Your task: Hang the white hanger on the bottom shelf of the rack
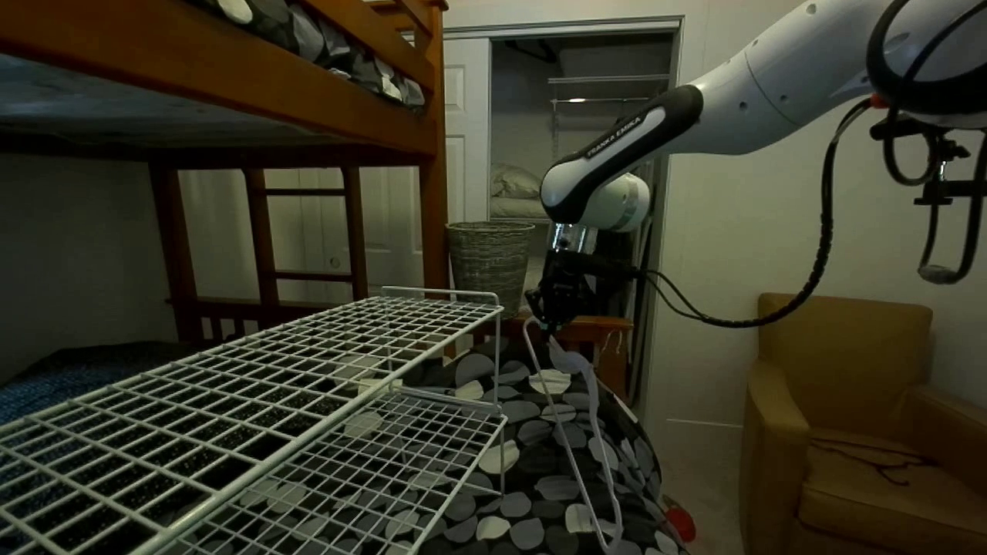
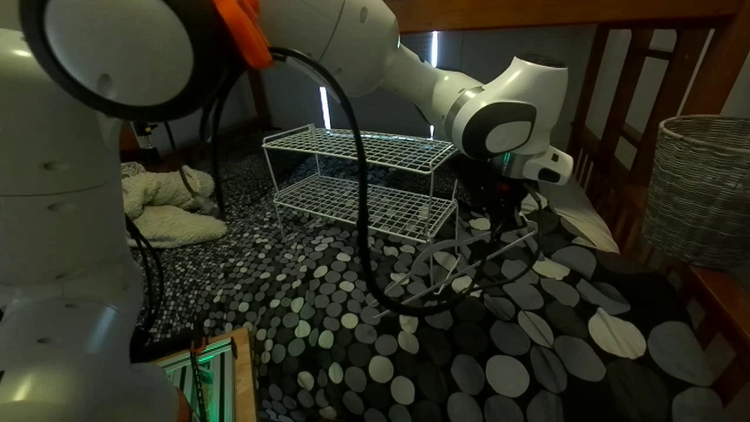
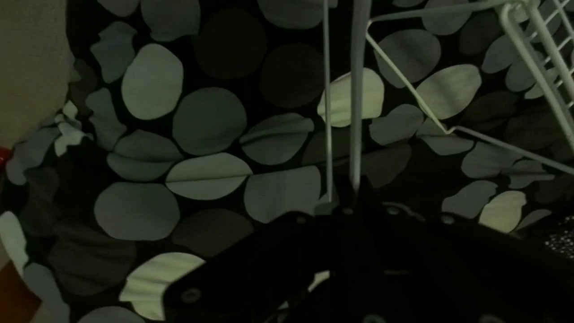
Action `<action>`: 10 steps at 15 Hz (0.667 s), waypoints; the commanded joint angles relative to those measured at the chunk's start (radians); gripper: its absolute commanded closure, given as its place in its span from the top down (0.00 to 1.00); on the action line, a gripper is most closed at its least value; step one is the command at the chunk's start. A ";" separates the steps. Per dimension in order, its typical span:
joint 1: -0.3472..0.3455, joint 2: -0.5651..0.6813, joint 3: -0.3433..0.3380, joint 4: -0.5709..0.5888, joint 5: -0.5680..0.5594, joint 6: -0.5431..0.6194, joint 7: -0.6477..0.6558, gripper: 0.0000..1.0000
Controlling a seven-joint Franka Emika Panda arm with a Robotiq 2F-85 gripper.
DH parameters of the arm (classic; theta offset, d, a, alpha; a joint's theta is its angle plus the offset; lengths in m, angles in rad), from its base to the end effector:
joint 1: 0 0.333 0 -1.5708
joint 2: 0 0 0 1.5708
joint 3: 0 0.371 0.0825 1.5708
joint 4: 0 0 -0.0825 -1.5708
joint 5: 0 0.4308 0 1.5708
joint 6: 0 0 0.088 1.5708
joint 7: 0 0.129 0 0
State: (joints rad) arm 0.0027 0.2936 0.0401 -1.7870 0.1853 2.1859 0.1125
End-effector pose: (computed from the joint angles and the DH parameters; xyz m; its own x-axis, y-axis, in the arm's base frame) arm 0.7032 0.0381 0.4081 0.9814 -0.1767 0.0755 -0.1607 -0.9701 -0.1819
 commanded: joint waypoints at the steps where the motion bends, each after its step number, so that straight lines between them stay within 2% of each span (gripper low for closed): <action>1: 0.008 0.135 0.016 0.169 -0.010 -0.062 -0.091 0.01; 10: 0.083 0.316 0.029 0.392 -0.116 -0.146 -0.128 0.01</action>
State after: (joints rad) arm 0.0634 0.5383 0.0735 -1.4965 0.1182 2.0959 -0.0019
